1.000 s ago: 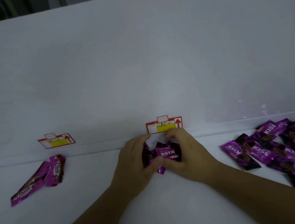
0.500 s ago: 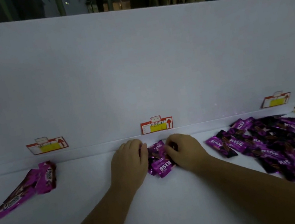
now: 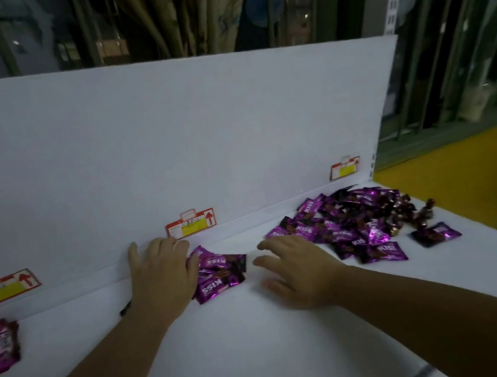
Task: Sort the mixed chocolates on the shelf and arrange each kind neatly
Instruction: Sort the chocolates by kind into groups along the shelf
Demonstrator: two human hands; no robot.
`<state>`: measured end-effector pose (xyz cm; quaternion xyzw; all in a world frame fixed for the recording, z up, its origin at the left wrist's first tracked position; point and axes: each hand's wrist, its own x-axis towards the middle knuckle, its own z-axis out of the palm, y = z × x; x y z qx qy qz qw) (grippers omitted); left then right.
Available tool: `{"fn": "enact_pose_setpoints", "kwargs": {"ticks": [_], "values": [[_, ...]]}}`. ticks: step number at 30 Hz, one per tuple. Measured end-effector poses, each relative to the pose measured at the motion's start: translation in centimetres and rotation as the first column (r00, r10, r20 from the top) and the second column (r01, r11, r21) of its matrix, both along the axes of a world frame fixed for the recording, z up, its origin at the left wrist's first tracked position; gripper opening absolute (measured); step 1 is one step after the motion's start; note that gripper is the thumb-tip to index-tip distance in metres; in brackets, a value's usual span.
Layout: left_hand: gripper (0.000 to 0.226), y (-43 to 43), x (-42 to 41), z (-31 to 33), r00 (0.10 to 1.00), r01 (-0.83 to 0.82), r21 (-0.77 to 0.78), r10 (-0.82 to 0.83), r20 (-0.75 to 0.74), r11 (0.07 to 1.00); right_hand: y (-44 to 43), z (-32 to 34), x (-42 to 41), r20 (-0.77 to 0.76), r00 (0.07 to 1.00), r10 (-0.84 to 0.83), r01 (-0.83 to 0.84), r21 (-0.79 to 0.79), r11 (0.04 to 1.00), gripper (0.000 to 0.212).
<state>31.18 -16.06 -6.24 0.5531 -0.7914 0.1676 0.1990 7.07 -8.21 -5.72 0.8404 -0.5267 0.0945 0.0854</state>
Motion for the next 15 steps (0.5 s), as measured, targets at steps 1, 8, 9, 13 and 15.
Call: {"fn": "enact_pose_setpoints", "kwargs": {"ticks": [1,8,9,13,15], "values": [[0.03,0.1,-0.5,0.6,1.0,0.01,0.03,-0.01,-0.011,1.0,0.5,0.1,-0.5,-0.011,1.0,-0.012,0.012,0.005,1.0,0.046],[0.039,2.5,-6.1,2.1,0.952,0.294,0.22,-0.265,-0.153,0.93,3.9,0.6,-3.2,-0.025,0.999,0.021,-0.02,0.048,0.999,0.057],[0.037,3.3,-7.3,2.2,0.941,0.324,0.229,-0.287,-0.18,0.918,4.5,0.6,-4.0,-0.02,0.999,0.041,-0.04,0.046,0.998,0.053],[0.032,6.0,-12.8,2.6,0.923,0.357,0.224,-0.306,-0.233,0.907,7.2,0.2,-8.9,0.005,0.996,0.086,-0.087,0.042,0.995,0.047],[0.03,7.2,-15.7,2.6,0.919,0.37,0.217,-0.323,-0.224,0.903,8.5,0.1,-11.9,0.043,0.994,0.097,-0.099,0.033,0.995,0.042]]}}
